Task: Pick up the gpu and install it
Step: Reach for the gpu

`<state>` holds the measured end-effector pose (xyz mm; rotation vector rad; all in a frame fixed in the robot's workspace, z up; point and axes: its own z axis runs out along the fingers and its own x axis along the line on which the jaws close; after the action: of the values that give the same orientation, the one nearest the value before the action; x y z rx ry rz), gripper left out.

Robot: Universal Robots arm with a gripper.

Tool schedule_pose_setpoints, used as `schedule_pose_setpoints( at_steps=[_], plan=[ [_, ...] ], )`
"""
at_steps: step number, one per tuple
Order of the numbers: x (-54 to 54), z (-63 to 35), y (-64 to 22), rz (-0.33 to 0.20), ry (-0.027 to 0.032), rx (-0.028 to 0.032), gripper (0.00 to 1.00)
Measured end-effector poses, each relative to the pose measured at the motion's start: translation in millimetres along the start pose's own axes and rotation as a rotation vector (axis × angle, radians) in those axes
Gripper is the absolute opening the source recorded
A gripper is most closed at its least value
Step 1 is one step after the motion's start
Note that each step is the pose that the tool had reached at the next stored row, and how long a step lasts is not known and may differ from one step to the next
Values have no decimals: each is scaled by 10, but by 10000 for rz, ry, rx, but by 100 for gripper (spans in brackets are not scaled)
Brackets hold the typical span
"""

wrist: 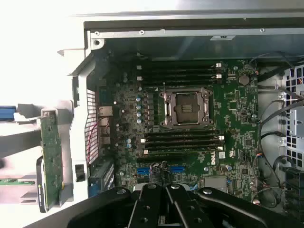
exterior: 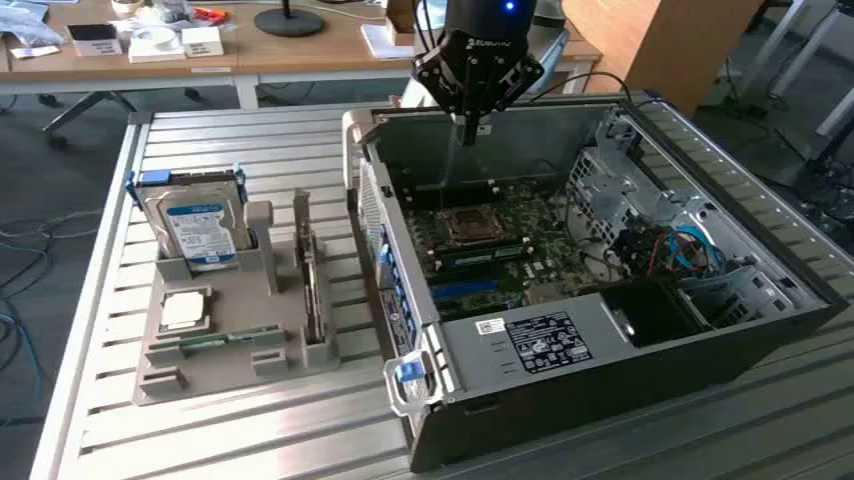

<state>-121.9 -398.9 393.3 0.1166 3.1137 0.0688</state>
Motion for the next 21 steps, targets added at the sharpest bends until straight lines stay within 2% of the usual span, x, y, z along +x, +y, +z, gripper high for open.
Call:
schedule_pose_setpoints(
  at_steps=[12, 21],
  plan=[
    [14, 1, -1, 1, -1, -2, 11],
    [116, -2, -9, 0, 0, 0, 11]
  ],
)
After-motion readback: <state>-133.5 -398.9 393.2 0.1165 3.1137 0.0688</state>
